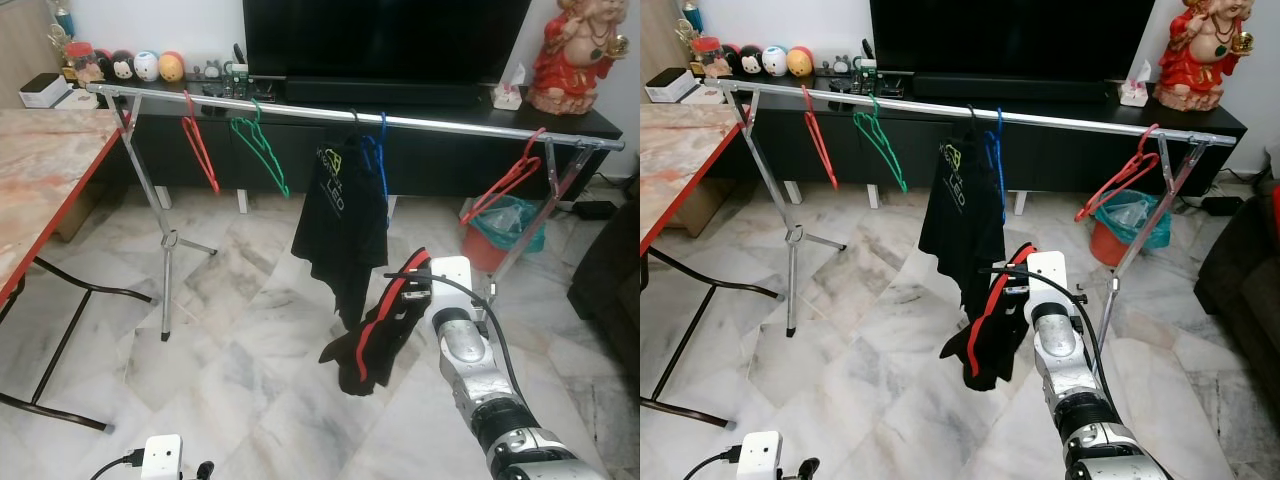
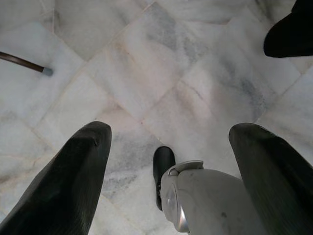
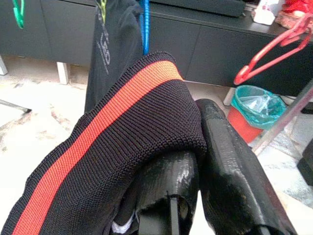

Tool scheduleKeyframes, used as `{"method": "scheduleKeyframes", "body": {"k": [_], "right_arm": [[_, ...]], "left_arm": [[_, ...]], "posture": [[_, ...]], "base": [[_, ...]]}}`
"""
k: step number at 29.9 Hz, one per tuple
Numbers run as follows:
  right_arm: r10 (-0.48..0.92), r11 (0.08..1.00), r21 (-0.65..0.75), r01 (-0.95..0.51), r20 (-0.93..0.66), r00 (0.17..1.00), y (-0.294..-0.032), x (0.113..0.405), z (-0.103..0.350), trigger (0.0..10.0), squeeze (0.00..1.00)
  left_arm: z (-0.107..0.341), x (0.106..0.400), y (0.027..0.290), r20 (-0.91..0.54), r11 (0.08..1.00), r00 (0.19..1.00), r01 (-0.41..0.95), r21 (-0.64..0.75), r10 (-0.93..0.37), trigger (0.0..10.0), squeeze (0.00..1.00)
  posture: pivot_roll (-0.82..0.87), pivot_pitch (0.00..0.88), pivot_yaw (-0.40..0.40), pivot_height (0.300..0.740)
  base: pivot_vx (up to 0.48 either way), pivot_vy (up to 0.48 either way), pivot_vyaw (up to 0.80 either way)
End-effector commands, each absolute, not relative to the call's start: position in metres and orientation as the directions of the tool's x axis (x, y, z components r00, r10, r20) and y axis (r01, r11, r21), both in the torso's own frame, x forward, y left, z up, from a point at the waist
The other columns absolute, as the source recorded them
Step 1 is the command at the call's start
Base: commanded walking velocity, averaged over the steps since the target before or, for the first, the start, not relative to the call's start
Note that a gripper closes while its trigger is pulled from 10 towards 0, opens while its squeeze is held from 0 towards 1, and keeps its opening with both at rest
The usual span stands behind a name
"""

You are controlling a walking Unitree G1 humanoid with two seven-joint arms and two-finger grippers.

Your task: Hang hanger

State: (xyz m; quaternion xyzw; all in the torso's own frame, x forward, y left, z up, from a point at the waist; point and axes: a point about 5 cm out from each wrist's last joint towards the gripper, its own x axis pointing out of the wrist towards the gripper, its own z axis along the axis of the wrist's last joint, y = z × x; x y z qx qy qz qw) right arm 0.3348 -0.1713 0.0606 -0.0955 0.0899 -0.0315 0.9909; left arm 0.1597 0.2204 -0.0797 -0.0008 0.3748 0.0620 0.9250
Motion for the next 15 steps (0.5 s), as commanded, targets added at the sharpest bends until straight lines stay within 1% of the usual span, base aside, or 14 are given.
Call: {"method": "scheduleKeyframes", "body": {"k": [1,5,7,15], "right_arm": [[-0.074,0.981,-0.189,0.049,-0.128,0.989,-0.171,0.3401,0.0714,10.0,0.0],[-0.074,0.981,-0.19,0.048,-0.129,0.989,-0.171,0.34,0.0712,10.0,0.0],[-0.074,0.981,-0.189,0.048,-0.129,0.989,-0.1709,0.3401,0.0712,10.0,0.0],[-0.079,0.98,-0.193,0.053,-0.131,0.988,-0.1734,0.3402,0.0713,10.0,0.0]], "left_arm": [[-0.0806,0.1581,0.2205,-0.7,0.992,0.705,-0.118,0.048,0.118,10.0,0.0],[-0.0803,0.1589,0.2199,-0.697,0.992,0.707,-0.116,0.047,0.116,10.0,0.0],[-0.0799,0.1597,0.2195,-0.695,0.992,0.71,-0.114,0.047,0.114,10.0,0.0],[-0.0796,0.161,0.2179,-0.691,0.993,0.714,-0.11,0.047,0.112,10.0,0.0]], "posture": [[0.07,0.0,-0.062,0.74],[0.06,0.0,-0.06,0.74],[0.06,0.0,-0.06,0.74],[0.06,0.0,-0.058,0.74]], "base": [[0.0,0.0,0.0],[0.0,0.0,0.0],[0.0,-0.315,0.0],[0.0,-0.407,0.0]]}}
